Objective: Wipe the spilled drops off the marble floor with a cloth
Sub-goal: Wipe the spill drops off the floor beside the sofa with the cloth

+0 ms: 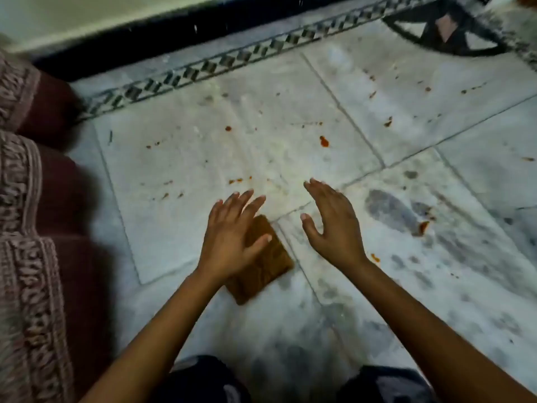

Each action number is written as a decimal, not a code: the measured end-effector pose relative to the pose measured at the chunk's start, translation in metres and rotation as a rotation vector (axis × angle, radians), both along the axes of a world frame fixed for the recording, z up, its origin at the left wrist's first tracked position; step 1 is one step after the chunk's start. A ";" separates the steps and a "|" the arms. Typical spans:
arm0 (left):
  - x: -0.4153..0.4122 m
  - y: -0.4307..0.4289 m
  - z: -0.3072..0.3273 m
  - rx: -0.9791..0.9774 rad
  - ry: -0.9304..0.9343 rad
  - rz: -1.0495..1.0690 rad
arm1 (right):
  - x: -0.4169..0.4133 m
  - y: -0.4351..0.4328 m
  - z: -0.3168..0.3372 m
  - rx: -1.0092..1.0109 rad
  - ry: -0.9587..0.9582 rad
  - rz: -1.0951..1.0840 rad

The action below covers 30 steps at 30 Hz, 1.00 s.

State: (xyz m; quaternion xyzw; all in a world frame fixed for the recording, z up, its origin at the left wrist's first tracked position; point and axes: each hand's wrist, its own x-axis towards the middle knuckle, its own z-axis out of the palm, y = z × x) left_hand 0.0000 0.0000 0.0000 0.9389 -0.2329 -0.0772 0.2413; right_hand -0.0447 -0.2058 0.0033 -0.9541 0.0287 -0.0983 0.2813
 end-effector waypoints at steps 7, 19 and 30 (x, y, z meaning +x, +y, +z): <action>-0.029 0.006 -0.061 0.376 0.152 -0.210 | -0.034 0.000 -0.042 0.008 0.018 -0.005; -0.022 -0.004 -0.069 0.245 0.054 -0.071 | -0.046 0.015 -0.039 0.021 0.026 0.001; 0.009 0.069 -0.019 -0.029 0.007 0.152 | -0.004 0.055 -0.015 -0.046 0.107 -0.016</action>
